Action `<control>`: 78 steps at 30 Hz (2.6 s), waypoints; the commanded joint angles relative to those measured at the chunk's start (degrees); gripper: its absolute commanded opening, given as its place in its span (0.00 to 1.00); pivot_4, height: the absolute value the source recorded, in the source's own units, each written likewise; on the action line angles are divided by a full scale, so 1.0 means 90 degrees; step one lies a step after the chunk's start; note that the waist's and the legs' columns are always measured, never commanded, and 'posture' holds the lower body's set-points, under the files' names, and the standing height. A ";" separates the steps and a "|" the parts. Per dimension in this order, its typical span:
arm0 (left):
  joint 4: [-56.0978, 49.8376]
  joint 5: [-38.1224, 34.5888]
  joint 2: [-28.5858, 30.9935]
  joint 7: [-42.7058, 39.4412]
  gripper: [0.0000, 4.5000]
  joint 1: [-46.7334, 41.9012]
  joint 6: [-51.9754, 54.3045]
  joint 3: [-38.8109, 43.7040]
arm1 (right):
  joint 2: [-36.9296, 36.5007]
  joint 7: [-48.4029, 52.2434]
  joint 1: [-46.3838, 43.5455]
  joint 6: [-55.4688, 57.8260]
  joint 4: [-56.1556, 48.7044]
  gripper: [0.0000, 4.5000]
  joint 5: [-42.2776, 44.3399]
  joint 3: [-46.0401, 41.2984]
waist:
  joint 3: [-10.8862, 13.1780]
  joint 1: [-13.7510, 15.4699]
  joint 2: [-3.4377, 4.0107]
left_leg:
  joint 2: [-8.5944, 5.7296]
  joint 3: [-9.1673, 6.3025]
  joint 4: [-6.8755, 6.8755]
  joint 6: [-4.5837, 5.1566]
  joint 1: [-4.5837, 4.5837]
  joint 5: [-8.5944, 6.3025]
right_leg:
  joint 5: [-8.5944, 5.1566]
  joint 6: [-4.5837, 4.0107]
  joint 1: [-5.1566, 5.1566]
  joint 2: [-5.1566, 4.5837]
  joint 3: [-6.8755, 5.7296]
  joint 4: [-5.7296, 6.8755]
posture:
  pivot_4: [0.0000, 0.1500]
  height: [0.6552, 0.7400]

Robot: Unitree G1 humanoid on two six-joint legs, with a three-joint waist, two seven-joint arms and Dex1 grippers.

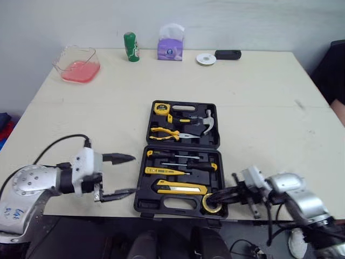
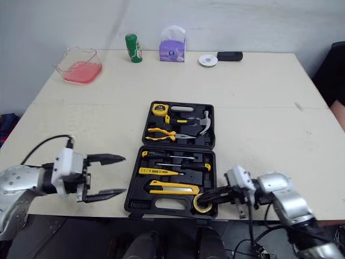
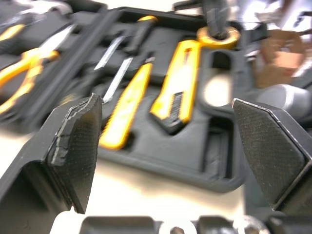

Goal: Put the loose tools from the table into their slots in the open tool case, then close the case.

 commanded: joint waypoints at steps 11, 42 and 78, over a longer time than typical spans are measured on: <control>0.2126 0.1119 -0.0519 0.1482 0.20 -0.1400 -0.0263 -0.0125 | -0.0330 -0.2260 -0.1577 0.0773 0.1479 0.00 -0.1434 -0.0900 | 0.0019 -0.0012 0.0028 | 0.0005 0.0012 -0.0002 0.0000 -0.0036 0.0009 | 0.0000 0.0001 -0.0041 0.0019 -0.0015 0.0037 | 1.00 1.00; 0.3152 0.2051 -0.2049 0.1794 0.00 -0.2555 0.0083 -0.1820 | 0.0803 -0.2358 -0.2476 0.0745 0.1706 0.00 -0.2284 -0.0135 | 0.0020 -0.0063 0.0007 | -0.0016 0.0046 0.0014 0.0013 -0.0088 0.0056 | 0.0012 0.0023 -0.0109 0.0021 -0.0063 0.0086 | 1.00 1.00; 0.2949 0.0381 -0.1221 0.4218 1.00 -0.5900 0.7265 -0.0854 | 0.0143 -0.4042 -0.5439 0.9152 0.1205 0.99 -0.0832 -0.0377 | 0.0026 -0.0040 -0.0004 | -0.0028 0.0020 0.0025 0.0006 -0.0160 0.0066 | 0.0012 0.0018 -0.0168 0.0041 -0.0040 0.0103 | 1.00 1.00</control>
